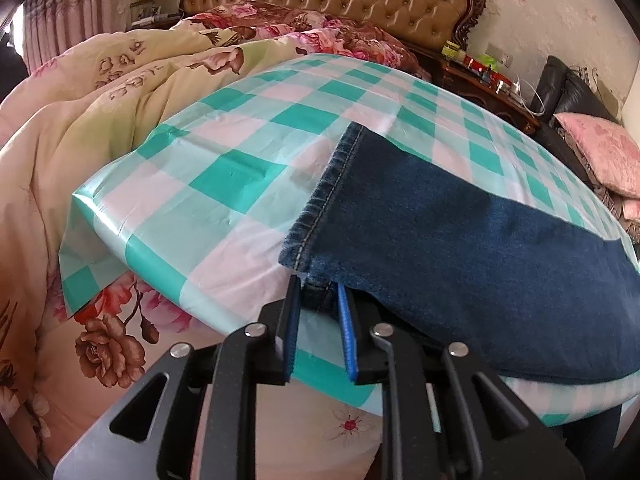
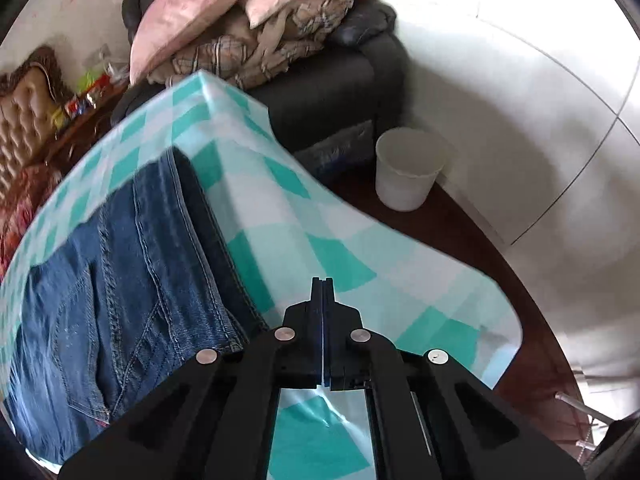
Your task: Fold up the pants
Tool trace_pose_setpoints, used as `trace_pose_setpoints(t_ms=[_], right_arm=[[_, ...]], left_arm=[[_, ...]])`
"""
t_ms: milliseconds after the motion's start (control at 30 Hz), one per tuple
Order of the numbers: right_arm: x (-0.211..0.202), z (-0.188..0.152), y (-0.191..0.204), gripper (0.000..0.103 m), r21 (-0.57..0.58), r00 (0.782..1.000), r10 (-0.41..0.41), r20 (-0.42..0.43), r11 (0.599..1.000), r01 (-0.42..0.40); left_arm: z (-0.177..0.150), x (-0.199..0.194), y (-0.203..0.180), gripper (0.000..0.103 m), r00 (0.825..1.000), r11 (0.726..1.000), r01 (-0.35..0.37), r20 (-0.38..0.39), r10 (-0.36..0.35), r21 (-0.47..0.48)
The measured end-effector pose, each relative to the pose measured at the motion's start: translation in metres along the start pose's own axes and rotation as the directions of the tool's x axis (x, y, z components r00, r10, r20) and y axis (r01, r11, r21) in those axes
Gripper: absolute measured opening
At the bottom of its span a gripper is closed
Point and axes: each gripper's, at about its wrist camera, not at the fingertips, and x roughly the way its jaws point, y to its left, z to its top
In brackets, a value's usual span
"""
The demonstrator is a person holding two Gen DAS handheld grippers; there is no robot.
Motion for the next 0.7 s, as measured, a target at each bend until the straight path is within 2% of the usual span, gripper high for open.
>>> trace_pose_setpoints(t_ms=[67,133,167,200,300,367,467,600,700], right_arm=[[-0.013,-0.003,0.003,0.014,-0.012,0.999,-0.017,0.028,1.0,0.018],[-0.028,-0.008,0.012,0.029,-0.044,0.996,-0.042,0.073,0.998,0.045],[-0.038,-0.012,0.019,0.057,-0.063,0.992,-0.061,0.11,0.996,0.068],[-0.049,-0.019,0.028,0.08,-0.092,0.984,-0.072,0.161,0.992,0.087],[-0.064,-0.032,0.06,0.081,-0.215,0.973,-0.051,0.224,0.971,0.101],[-0.065,-0.046,0.084,0.084,-0.283,0.977,0.003,0.214,0.957,0.059],[-0.061,-0.061,0.113,0.088,-0.338,0.979,0.047,0.198,0.941,0.023],[-0.045,-0.071,0.131,0.088,-0.364,0.986,0.042,0.161,0.931,0.02],[-0.025,-0.082,0.131,0.088,-0.378,0.992,-0.026,0.125,0.923,0.072]], left_arm=[[0.0,-0.006,0.005,0.035,1.0,0.999,-0.005,0.013,0.005,-0.042],[-0.002,-0.015,0.01,0.036,0.999,0.998,-0.033,0.035,0.036,-0.059],[-0.004,-0.021,0.014,0.04,0.996,0.995,-0.069,0.045,0.073,-0.077],[-0.006,-0.027,0.017,0.043,0.992,0.99,-0.103,0.057,0.109,-0.093],[-0.01,-0.048,0.019,0.05,0.975,0.977,-0.178,0.114,0.192,-0.12],[-0.01,-0.058,0.01,0.06,0.963,0.972,-0.206,0.153,0.222,-0.109],[-0.006,-0.062,-0.004,0.062,0.959,0.967,-0.222,0.151,0.24,-0.123],[-0.004,-0.066,-0.022,0.061,0.971,0.976,-0.168,0.15,0.189,-0.141],[-0.008,-0.066,-0.042,0.06,0.977,0.985,-0.135,0.151,0.15,-0.106]])
